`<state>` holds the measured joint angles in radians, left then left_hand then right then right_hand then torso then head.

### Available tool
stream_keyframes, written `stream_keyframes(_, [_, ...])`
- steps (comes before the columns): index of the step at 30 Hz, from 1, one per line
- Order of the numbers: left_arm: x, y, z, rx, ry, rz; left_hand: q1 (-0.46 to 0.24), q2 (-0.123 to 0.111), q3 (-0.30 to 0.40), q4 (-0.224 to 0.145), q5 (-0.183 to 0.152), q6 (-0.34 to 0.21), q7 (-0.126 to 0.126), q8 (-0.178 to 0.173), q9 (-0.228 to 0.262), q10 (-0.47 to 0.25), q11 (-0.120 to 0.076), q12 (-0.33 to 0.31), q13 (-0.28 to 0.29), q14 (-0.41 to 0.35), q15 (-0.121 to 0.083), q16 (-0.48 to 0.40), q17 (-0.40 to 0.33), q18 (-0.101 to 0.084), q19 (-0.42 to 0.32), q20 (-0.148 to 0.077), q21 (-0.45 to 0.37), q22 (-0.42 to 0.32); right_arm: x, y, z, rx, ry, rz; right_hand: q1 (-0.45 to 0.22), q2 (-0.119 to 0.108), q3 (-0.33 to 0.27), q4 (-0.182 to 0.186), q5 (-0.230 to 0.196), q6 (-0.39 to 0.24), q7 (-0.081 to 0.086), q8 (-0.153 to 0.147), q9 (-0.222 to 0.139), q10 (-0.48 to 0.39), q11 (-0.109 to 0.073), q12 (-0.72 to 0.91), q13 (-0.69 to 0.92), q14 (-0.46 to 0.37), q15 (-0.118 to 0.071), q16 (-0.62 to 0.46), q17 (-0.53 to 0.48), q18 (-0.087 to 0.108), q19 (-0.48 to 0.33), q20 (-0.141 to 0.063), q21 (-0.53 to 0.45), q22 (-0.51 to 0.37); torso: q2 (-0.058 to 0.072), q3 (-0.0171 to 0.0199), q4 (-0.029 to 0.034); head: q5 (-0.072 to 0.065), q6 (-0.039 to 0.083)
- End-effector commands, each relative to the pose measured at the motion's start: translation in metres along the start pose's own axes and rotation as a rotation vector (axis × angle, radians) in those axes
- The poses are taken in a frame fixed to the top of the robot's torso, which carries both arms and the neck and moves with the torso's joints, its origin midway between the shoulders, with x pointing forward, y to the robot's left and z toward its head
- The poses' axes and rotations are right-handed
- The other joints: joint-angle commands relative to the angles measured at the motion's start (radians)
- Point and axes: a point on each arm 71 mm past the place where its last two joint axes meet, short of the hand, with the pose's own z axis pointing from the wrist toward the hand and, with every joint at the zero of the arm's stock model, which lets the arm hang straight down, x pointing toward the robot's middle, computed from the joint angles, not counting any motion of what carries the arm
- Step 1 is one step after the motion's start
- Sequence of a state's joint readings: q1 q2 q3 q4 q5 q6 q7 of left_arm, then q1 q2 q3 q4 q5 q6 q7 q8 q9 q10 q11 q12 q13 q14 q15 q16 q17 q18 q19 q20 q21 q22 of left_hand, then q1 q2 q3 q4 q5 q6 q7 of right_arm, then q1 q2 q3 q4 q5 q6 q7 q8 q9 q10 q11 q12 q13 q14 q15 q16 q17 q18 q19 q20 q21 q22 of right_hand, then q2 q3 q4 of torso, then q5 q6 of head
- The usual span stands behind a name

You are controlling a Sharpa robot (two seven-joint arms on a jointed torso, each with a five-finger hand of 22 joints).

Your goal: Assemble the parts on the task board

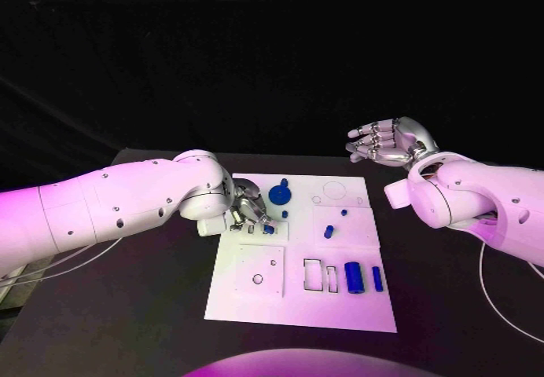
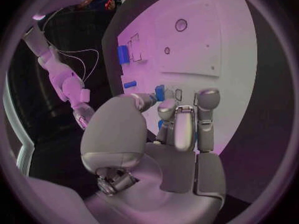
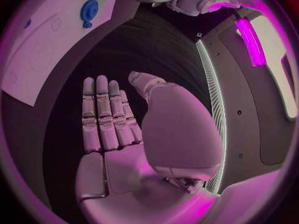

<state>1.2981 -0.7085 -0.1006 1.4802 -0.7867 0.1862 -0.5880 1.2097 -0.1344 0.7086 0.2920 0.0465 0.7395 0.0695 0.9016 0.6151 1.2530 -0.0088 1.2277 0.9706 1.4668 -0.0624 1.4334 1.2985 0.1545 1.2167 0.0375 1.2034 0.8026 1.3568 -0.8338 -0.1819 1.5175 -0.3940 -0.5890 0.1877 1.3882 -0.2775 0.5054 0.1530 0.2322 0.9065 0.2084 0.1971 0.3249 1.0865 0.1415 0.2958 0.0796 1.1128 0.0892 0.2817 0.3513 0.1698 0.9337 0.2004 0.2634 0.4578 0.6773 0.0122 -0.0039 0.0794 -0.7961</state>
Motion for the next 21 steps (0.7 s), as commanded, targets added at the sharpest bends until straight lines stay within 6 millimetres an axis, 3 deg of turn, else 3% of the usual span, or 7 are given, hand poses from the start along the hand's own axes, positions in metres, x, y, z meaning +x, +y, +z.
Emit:
stream_keyframes(1, [-0.0037, -0.0036, -0.0016, 0.018, -0.098, 0.072, -0.013, -0.006, 0.176, -0.166, 0.003, -0.005, -0.005, 0.006, 0.025, 0.007, -0.002, 0.001, 0.001, 0.038, -0.009, 0.006, -0.001, -0.015, 0.001, -0.002, 0.008, 0.004, 0.0014, -0.0002, -0.0003, -0.007, 0.021, 0.004, -0.010, 0.000, -0.001, -0.007, -0.005, 0.001, 0.002, -0.005, -0.002, 0.006, -0.001, -0.005, -0.002, 0.002, 0.003, -0.006, -0.001, 0.011, 0.001, 0.003, -0.005, -0.002, 0.000, 0.0002, -0.0005, 0.002, -0.002])
stream_keyframes(9, [-0.0024, -0.0032, -0.0016, -0.002, -0.174, 0.200, -0.025, -0.024, 0.228, -0.201, 0.004, 0.000, -0.005, 0.010, 0.035, 0.009, -0.003, -0.002, -0.005, 0.038, -0.011, 0.006, -0.002, -0.016, 0.004, -0.004, 0.015, 0.013, 0.0017, -0.0018, -0.0008, -0.006, 0.025, 0.005, -0.013, 0.000, 0.000, -0.009, -0.005, 0.001, 0.003, -0.007, -0.002, 0.004, 0.000, -0.007, -0.006, 0.001, 0.004, -0.010, -0.002, 0.011, 0.000, 0.004, -0.008, -0.005, -0.001, -0.0002, -0.0004, 0.005, -0.004])
stream_keyframes(21, [0.0036, -0.0038, 0.0025, -0.012, -0.176, 0.235, -0.032, -0.030, 0.247, -0.212, 0.004, 0.004, -0.006, 0.012, 0.039, 0.016, -0.004, 0.002, 0.002, 0.038, -0.012, 0.005, -0.002, -0.018, 0.008, -0.005, 0.022, 0.024, 0.0026, -0.0027, -0.0015, -0.006, 0.030, 0.007, -0.016, 0.000, 0.001, -0.010, -0.005, 0.000, 0.003, -0.007, -0.003, 0.004, 0.001, -0.008, -0.008, 0.000, 0.005, -0.012, -0.003, 0.011, 0.000, 0.005, -0.010, -0.007, 0.001, 0.0001, -0.0029, 0.008, -0.002])
